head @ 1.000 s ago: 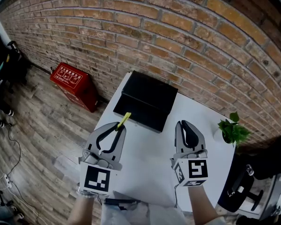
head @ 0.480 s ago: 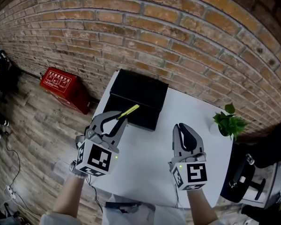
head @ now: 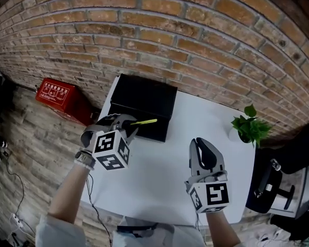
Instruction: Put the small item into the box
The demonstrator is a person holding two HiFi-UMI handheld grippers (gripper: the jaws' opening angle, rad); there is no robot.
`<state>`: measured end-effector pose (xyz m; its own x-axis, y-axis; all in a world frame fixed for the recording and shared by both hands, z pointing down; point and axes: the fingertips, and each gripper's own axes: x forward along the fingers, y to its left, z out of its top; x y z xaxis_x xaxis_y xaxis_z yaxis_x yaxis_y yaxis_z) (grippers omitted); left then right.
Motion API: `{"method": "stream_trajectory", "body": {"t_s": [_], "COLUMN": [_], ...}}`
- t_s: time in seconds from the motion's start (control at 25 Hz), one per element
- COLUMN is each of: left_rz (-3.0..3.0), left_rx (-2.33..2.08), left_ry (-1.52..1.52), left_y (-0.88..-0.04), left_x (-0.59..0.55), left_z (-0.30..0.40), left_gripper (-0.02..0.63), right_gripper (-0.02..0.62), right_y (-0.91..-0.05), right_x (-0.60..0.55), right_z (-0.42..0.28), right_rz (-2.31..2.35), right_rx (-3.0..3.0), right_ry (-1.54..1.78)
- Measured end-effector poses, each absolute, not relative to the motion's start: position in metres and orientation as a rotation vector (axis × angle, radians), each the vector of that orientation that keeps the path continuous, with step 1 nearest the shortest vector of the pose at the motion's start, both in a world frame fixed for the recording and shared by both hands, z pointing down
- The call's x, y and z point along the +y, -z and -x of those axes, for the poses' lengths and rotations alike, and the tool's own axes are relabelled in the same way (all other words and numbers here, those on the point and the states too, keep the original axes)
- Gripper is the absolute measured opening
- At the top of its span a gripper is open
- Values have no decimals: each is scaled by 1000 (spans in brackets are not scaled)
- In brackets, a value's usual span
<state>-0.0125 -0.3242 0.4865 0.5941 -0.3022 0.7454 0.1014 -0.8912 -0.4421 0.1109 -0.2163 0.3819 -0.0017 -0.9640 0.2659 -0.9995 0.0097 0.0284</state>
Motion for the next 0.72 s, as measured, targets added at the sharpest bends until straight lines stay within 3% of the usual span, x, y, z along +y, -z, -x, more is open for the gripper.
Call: {"method": "stream_trajectory", "body": {"t_s": [0.4,0.72], "left_rz": [2299,2271], "left_rx": [-136,-129], "left_ry": [1491,1568], "left_y": [-553,-573], "left_x": [-330,-340], "left_z": [-15,-26], "left_gripper": [61,61], "right_gripper": [63,63], "right_y": [-387,-393], "right_x": [-213,-206], "right_z": [-120,-133], "right_rz": [-2115,-2152], "right_rx": [-2044,-2012], "right_ry": [-268,-293]}}
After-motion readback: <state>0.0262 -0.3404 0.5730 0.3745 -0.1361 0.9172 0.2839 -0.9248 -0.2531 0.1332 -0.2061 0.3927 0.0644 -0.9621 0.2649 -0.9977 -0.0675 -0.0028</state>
